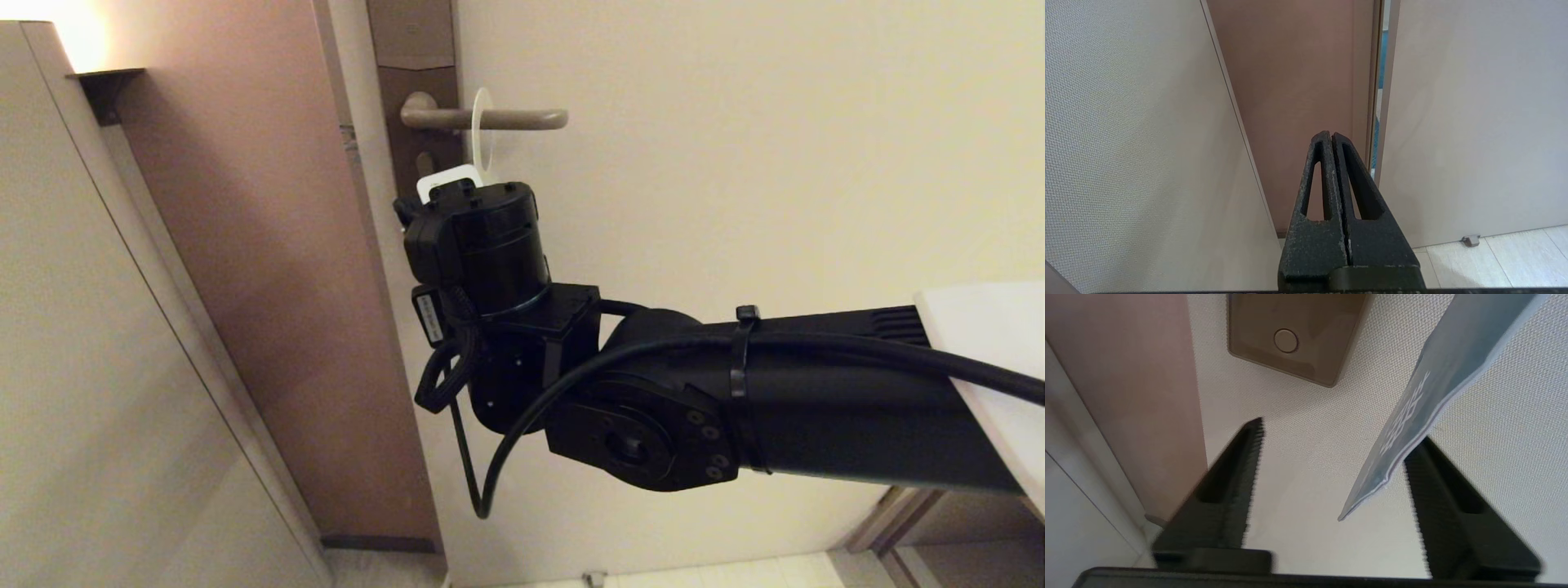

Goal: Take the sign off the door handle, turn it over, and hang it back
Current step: Hang the sign back with the other side facing out

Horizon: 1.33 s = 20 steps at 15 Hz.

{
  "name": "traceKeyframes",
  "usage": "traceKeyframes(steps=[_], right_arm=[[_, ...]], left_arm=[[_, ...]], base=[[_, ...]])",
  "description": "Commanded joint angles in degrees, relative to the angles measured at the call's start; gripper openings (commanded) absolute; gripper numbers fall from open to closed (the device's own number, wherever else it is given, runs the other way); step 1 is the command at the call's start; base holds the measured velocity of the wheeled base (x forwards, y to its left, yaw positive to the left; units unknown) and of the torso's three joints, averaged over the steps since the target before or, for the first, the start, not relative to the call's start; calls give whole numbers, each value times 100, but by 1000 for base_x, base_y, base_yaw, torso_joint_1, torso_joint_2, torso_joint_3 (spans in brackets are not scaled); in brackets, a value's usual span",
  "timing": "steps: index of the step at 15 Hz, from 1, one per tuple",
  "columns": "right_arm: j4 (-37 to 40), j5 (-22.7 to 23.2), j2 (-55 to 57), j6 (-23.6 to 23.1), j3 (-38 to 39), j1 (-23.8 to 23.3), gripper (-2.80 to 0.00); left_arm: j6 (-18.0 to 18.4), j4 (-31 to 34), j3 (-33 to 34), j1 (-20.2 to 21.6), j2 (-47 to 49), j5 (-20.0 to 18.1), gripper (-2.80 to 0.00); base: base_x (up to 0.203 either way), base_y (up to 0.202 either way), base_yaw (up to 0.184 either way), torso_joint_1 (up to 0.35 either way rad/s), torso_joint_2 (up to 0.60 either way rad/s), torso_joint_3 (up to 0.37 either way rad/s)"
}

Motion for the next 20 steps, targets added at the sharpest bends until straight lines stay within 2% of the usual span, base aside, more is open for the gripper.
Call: traceKeyframes(steps=[1, 7, 18, 19, 20], right_arm=[[-1, -24, -44, -4, 12, 42, 0], [16, -44, -354, -4, 289, 216, 0], [-225, -33, -1761, -11, 2025, 216, 0], [-271, -25, -1776, -47, 2077, 167, -280], [-292, -15, -1775, -84, 2095, 158, -280]], left_arm=[[3, -1, 5, 1, -3, -1, -280], [3, -1, -1, 1, -3, -1, -280], [3, -1, -1, 1, -3, -1, -280], [3, -1, -1, 1, -3, -1, -280], [3, -1, 7, 1, -3, -1, -280]], base=[[0, 0, 0, 0, 0, 0], [0, 0, 0, 0, 0, 0], [0, 0, 0, 0, 0, 0], [0, 0, 0, 0, 0, 0], [0, 0, 0, 0, 0, 0]])
